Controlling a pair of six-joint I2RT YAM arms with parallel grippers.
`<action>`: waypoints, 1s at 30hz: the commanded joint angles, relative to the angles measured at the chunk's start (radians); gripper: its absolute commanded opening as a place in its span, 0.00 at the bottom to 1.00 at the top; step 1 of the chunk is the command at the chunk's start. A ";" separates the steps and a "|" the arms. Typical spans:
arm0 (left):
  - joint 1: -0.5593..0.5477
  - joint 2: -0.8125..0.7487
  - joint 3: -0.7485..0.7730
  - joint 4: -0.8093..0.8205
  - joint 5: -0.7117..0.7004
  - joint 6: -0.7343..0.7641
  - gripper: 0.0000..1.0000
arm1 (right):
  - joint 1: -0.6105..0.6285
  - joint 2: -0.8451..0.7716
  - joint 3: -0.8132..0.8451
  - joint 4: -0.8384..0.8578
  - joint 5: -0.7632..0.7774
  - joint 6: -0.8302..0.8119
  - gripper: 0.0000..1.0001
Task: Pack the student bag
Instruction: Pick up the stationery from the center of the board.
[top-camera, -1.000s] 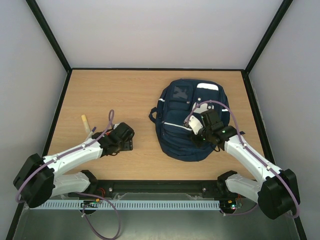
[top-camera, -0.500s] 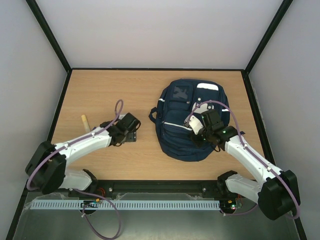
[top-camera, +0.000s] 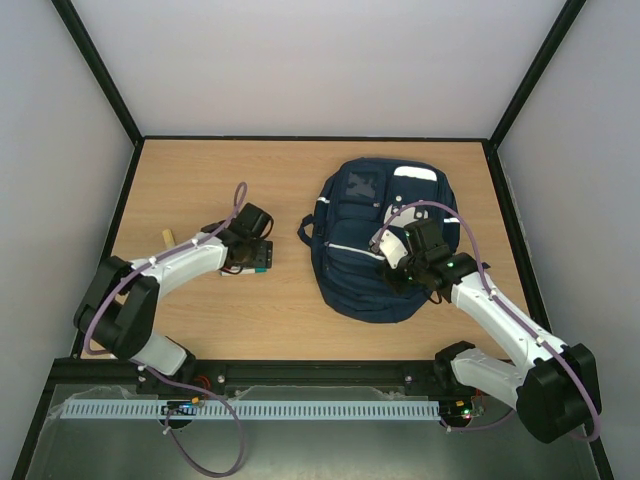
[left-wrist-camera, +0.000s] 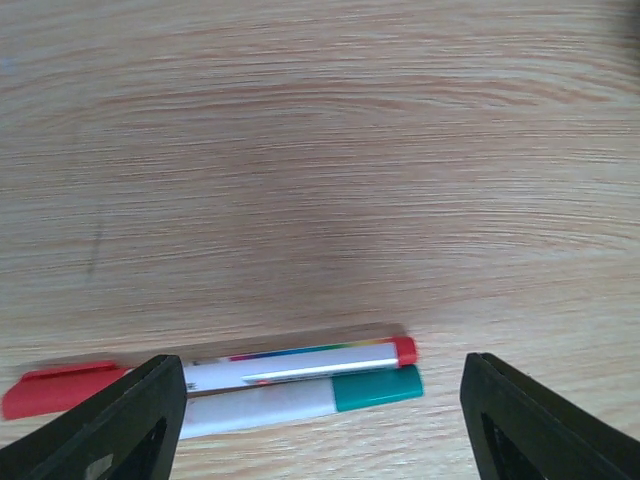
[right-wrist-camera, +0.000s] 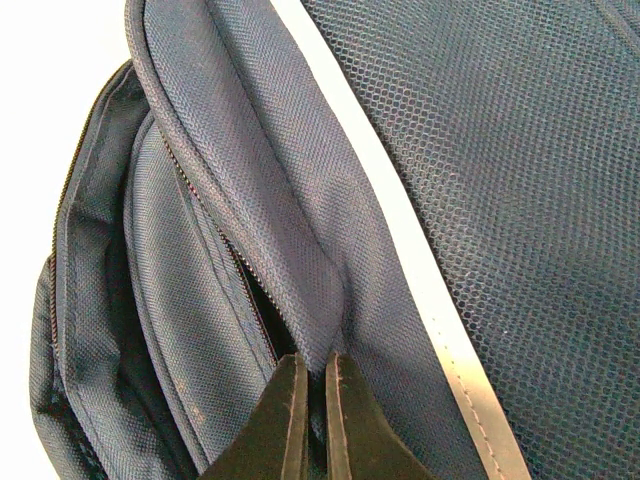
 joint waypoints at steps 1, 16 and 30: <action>-0.007 0.014 0.001 0.030 0.067 0.085 0.77 | -0.005 0.000 -0.010 -0.019 -0.029 -0.005 0.01; -0.100 0.102 0.005 -0.007 0.033 0.081 0.78 | -0.005 -0.007 -0.010 -0.024 -0.033 -0.006 0.01; -0.211 0.083 -0.049 0.023 0.069 0.007 0.78 | -0.005 -0.006 -0.010 -0.025 -0.035 -0.007 0.01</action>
